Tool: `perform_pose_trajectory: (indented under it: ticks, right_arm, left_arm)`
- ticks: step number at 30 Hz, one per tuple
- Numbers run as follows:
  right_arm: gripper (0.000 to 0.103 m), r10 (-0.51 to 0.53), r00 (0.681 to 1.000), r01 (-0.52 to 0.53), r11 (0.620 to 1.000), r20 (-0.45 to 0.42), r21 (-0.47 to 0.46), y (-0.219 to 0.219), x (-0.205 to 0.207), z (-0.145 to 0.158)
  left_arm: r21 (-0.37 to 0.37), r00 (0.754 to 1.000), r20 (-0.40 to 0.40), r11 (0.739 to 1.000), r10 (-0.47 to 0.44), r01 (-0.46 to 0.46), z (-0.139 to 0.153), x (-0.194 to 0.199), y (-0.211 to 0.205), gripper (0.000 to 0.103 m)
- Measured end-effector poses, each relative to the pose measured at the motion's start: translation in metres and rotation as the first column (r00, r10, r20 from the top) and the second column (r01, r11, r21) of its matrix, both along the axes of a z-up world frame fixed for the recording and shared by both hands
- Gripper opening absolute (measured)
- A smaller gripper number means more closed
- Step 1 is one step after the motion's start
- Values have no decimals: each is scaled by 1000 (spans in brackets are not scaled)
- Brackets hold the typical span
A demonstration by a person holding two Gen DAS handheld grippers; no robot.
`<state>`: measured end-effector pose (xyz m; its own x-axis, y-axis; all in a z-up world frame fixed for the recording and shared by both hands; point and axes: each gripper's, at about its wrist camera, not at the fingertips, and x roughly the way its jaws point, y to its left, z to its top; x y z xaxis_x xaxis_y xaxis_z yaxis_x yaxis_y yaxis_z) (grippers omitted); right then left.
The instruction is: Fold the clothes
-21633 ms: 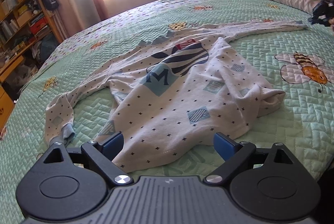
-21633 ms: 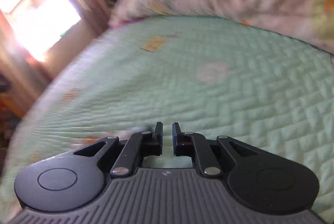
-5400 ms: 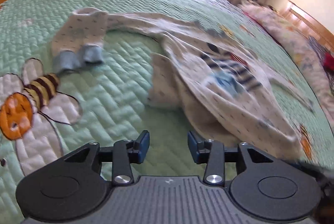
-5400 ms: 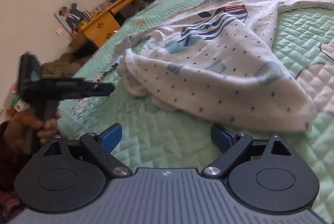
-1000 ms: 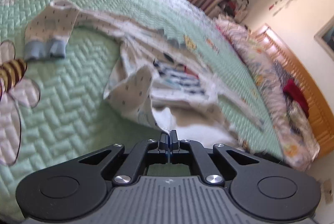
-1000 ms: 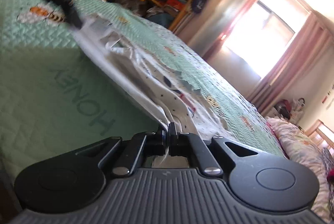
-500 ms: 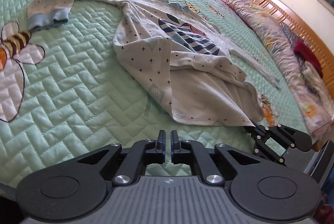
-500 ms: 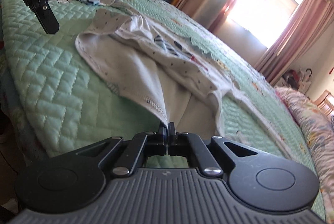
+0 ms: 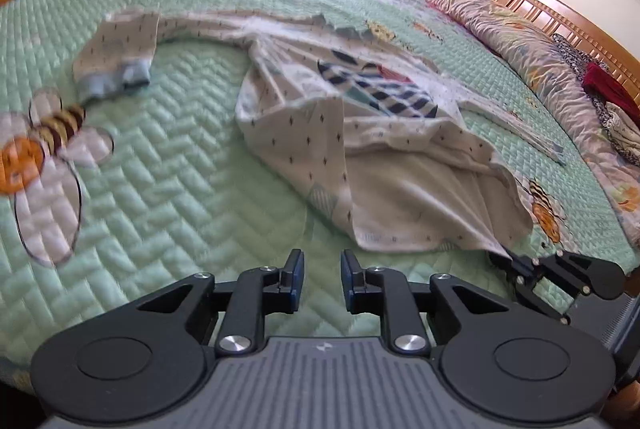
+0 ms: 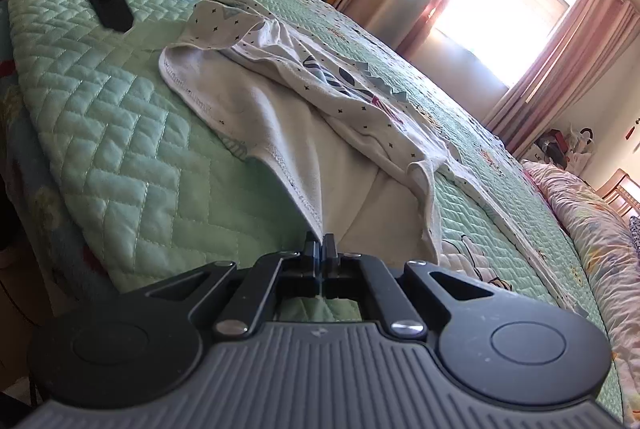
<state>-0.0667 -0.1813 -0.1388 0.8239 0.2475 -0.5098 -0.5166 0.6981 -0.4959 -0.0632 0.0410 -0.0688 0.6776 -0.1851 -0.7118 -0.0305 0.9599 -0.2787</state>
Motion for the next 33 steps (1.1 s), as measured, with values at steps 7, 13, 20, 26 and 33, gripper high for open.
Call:
perform_pose_trajectory:
  ticks: [7,13,20,26,33]
  right_arm:
    - [3,-10,1000,10,1000,3,23,-1,0,-3]
    - [3,-14,1000,14,999,-2,35,-3,1,-2]
    - [3,-20,1000,20,998,-9,59,-4,3,-1]
    - [3,-21,1000,21,997,-3,69,-5,3,-2]
    - [4,-29,1000,29,998,-5,62,-3,4,-1]
  left_arm:
    - [170,997,71,985,0,-12,7,33,-22,60]
    - [283,997,63,959,-40,20,-9,59,-52,69]
    - [288,999,52,957,9,-23,-24,80,-46,33]
    - [204,989,101,971,105,-124,-17,62,-16,2]
    - [72,976,75,975,203,-209,-22,27,11,1]
